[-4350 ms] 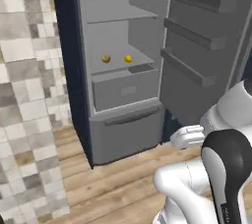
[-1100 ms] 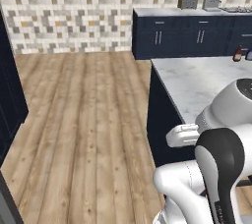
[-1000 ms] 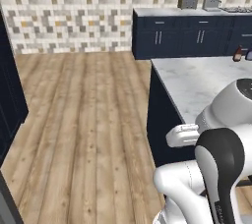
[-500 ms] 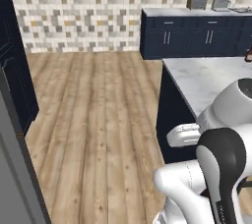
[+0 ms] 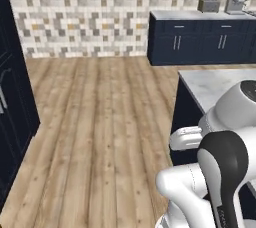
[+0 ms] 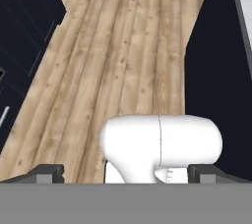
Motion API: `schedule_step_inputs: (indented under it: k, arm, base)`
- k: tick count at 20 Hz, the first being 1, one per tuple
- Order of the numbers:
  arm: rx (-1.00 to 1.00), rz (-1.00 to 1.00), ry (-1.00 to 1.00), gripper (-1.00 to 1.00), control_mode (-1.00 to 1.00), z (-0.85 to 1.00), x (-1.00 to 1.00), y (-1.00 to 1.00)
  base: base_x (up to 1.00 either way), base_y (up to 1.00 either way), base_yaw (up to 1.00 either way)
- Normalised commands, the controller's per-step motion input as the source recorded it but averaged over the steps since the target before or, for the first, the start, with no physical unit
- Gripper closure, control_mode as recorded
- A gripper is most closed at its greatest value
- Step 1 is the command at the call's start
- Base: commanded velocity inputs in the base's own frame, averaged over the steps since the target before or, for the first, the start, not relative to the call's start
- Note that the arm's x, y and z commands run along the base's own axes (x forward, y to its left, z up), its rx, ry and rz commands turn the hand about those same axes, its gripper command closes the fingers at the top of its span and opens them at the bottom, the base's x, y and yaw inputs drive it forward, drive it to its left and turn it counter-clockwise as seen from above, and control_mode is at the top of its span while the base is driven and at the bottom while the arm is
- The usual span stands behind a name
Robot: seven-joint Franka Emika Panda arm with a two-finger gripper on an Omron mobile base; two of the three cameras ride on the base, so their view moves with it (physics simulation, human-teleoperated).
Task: Place the ketchup and condiment bottle from the counter to the top shelf of the fridge. If the existing items in the fridge are on the top shelf, move them to other shelves.
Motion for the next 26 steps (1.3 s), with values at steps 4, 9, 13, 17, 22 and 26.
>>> schedule_step_inputs:
  k: [4, 9, 13, 17, 22, 26]
  arm:
    - [0.0, 0.0, 0.0, -1.0, 1.0, 0.0, 0.0, 0.0]
    - [0.0, 0.0, 0.0, -1.0, 1.0, 0.0, 0.0, 0.0]
    - [0.0, 0.0, 0.0, -1.0, 1.0, 0.0, 0.0, 0.0]
    - [0.0, 0.0, 0.0, -1.0, 1.0, 0.0, 0.0, 0.0]
    - [0.0, 0.0, 0.0, -1.0, 1.0, 0.0, 0.0, 0.0]
    - [0.0, 0.0, 0.0, -1.0, 1.0, 0.0, 0.0, 0.0]
  base:
    - [1.0, 0.0, 0.0]
    - [1.0, 0.0, 0.0]
    - [1.0, 0.12, 0.0]
    - [1.0, 0.21, 0.0]
    - [1.0, 0.41, 0.0]
    - [1.0, 0.49, -0.01]
